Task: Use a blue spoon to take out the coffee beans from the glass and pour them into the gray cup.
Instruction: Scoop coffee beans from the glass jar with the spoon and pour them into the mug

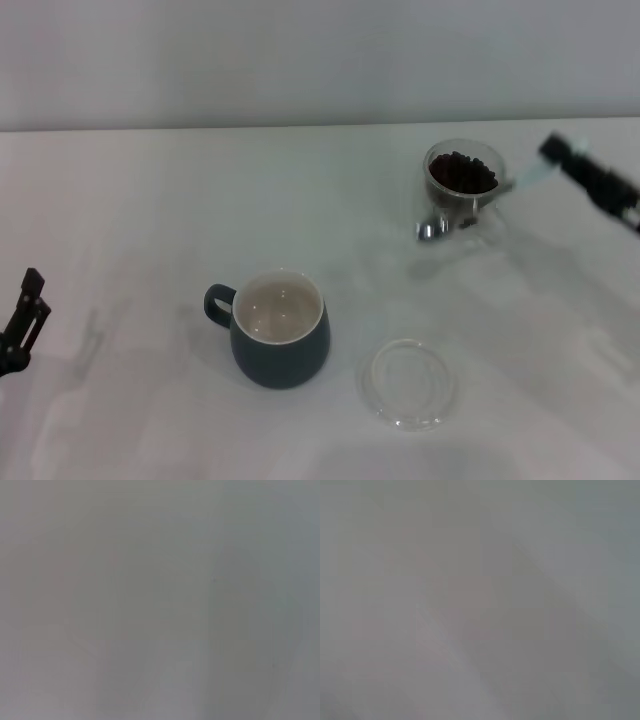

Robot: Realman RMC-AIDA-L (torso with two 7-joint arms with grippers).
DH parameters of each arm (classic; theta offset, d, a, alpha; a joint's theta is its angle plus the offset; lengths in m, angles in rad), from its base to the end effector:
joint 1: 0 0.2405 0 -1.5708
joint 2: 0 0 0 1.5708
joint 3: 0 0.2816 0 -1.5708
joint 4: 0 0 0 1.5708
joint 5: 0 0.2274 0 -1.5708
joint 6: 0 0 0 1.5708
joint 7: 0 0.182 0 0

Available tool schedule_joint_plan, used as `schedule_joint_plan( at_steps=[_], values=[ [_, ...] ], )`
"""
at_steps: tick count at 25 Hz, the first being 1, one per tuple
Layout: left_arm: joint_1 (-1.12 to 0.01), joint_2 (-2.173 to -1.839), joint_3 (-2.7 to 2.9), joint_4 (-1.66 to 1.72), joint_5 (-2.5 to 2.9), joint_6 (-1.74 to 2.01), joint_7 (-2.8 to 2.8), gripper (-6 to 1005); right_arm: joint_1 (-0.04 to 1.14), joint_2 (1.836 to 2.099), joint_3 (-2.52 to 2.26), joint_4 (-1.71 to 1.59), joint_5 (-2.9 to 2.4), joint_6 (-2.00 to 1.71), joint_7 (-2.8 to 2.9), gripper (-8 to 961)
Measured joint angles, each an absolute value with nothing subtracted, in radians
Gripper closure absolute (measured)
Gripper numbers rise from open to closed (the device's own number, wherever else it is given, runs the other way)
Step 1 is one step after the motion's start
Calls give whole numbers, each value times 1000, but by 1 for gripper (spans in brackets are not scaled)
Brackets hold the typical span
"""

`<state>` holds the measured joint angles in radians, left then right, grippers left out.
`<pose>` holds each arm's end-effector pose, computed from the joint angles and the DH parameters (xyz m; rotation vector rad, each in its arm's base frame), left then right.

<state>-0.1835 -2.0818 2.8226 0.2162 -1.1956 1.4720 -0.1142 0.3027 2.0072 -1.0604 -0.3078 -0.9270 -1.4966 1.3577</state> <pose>-0.3707 0.2690 -0.0586 -1.6157 -0.5222 -0.7792 0.3303 0.3391 0.0019 -1.9179 1.0802 1.4107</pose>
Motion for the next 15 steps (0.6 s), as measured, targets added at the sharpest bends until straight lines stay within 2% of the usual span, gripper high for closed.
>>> schedule_joint_plan(
  at_steps=[15],
  values=[
    [-189, -2083, 2821, 201, -1208, 1436, -114, 197, 408, 2009, -1063, -603, -1018, -1022, 1074, 806]
  ],
)
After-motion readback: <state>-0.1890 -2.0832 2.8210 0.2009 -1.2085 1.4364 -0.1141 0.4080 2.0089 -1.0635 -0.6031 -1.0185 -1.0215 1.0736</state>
